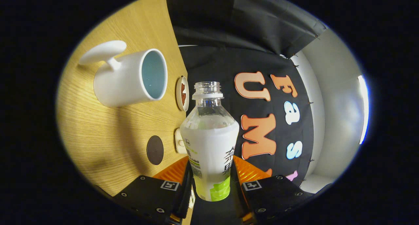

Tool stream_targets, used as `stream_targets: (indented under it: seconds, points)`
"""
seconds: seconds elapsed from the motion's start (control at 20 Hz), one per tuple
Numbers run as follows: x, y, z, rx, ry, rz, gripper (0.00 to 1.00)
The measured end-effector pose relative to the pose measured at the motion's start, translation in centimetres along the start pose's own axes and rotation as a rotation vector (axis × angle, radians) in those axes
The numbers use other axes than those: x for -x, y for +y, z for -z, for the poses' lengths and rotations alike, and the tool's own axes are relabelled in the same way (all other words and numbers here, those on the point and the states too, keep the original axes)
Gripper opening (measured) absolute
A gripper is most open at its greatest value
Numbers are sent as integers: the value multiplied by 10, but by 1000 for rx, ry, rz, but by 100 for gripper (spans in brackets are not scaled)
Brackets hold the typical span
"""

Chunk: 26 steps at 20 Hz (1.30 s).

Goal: Take the bottle from table, then pour the juice into the cup, finally place the bottle on the coaster

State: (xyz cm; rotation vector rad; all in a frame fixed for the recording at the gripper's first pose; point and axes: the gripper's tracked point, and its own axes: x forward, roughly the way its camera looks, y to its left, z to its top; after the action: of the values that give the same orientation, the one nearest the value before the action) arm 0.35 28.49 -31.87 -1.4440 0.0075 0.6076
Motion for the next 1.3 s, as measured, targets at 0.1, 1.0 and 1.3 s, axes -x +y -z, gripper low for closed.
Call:
stream_targets:
  seconds: [0.1, 1.0, 1.3]
  points:
    - [-4, 7, 0, 43, -16, -15, 56]
    - [-11, 2, -7, 184, -50, -19, 55]
    - [-11, -11, -6, 218, -55, -2, 55]
